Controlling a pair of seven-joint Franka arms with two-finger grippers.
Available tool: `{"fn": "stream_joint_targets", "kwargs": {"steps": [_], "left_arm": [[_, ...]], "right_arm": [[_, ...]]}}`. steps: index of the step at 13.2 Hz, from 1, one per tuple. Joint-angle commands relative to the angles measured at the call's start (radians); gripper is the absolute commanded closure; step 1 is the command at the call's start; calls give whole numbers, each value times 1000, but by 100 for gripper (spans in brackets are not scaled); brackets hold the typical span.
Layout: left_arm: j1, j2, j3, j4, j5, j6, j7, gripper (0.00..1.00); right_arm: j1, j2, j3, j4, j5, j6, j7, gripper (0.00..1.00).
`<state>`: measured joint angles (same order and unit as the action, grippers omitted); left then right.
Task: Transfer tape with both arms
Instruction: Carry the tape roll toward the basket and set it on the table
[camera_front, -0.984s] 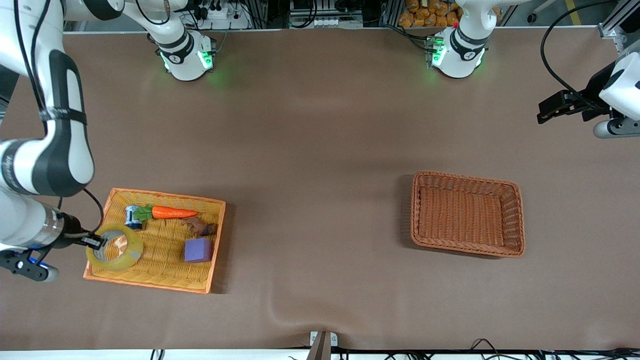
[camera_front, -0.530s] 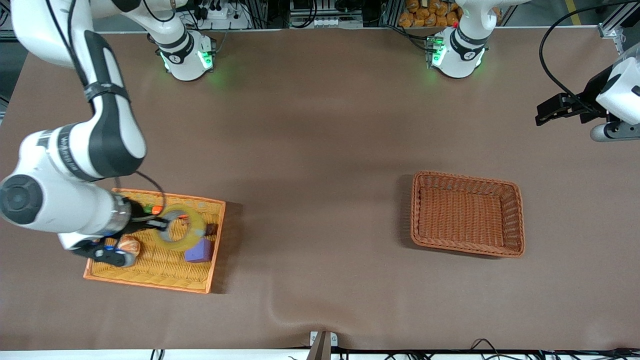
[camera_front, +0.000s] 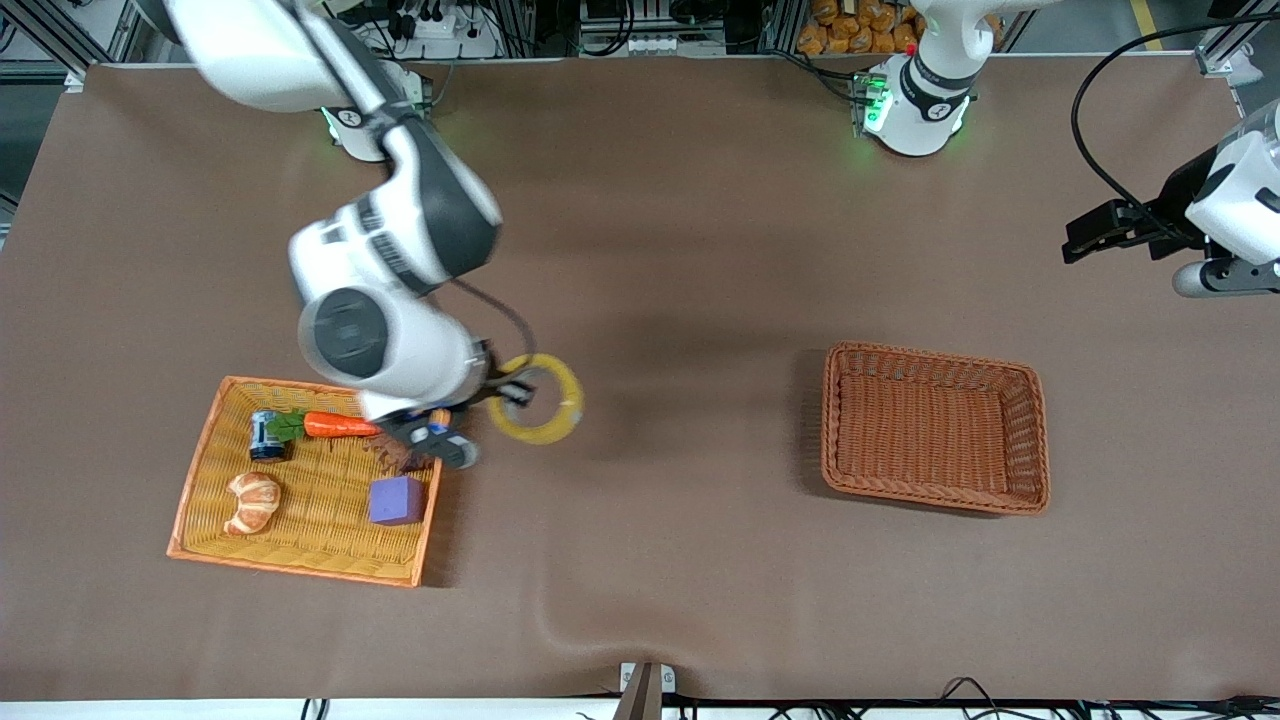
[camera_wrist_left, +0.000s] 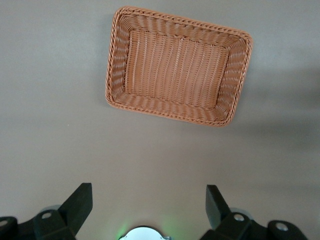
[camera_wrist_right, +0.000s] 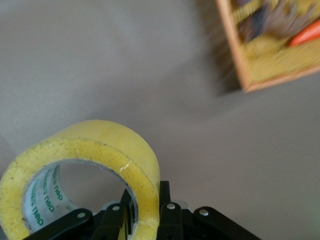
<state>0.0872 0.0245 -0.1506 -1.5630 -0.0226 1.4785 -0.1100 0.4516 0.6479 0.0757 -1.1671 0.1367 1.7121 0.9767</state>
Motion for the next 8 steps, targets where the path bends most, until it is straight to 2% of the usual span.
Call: {"fn": "stream_joint_targets", "kwargs": {"steps": [1, 4, 8], "left_arm": [[-6, 14, 2, 8, -28, 23, 7, 0], [-7, 15, -1, 9, -34, 29, 7, 0], [-4, 14, 0, 8, -40, 29, 7, 0]], "right_arm": [[65, 36, -11, -22, 9, 117, 136, 100], [117, 105, -11, -31, 14, 286, 213, 100], [188, 217, -14, -36, 9, 446, 244, 98]]}}
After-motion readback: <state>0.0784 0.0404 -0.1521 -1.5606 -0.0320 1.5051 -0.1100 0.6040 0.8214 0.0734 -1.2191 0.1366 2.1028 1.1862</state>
